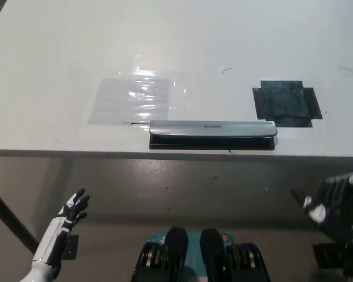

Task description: The paper pin puncher is placed at the center of the table and close to the robot and the robot uses its right fist to press on the paper pin puncher

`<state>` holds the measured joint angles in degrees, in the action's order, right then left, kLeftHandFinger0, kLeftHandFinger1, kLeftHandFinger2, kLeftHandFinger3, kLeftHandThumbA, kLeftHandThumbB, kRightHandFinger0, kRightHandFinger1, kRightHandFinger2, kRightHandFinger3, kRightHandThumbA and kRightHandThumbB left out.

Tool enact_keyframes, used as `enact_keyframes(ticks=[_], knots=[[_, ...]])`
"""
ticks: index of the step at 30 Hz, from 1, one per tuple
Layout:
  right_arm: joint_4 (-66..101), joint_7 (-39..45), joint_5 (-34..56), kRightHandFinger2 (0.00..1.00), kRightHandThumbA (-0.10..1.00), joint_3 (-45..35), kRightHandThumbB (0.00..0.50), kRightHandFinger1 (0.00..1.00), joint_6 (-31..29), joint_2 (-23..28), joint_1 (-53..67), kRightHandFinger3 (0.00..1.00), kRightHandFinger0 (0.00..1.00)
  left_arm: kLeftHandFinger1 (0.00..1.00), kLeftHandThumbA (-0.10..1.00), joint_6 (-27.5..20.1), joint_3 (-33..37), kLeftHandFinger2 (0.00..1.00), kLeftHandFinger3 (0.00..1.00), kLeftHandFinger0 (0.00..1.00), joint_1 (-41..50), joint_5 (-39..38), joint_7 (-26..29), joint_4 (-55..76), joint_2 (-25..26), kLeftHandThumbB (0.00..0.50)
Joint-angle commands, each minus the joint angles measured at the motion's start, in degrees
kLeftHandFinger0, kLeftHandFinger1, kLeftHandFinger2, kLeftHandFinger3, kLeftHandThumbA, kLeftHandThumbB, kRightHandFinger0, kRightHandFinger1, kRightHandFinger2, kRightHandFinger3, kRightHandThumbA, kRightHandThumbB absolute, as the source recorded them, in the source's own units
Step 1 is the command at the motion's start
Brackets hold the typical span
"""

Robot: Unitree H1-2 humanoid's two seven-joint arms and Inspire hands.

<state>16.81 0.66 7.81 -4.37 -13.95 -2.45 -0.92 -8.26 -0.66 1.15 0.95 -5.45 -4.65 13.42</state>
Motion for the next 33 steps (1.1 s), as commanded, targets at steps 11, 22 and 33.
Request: enact_keyframes(ticks=[11,22,33], knots=[[-9.7,-0.6,3.2,0.06,1.00,4.2,0.206,0.00,19.6,-3.5,-35.1,0.05,0.00,1.00,1.00,-3.1,-0.1,1.00,1.00,1.00,-0.9,0.0,-0.9,0.9,0.7,0.219],[-35.6,-1.2,4.0,0.21,1.00,1.0,0.270,0.00,17.8,-6.5,-48.4,0.10,0.00,1.00,1.00,-3.1,-0.1,1.00,1.00,1.00,-1.3,-0.2,-1.3,1.1,0.9,0.220],[-56.0,-2.0,0.6,0.29,1.00,1.7,0.226,0.05,7.2,-7.7,-49.6,0.10,0.00,1.00,1.00,-2.5,-0.2,1.00,1.00,1.00,-1.5,-0.5,-1.6,1.4,0.7,0.232]])
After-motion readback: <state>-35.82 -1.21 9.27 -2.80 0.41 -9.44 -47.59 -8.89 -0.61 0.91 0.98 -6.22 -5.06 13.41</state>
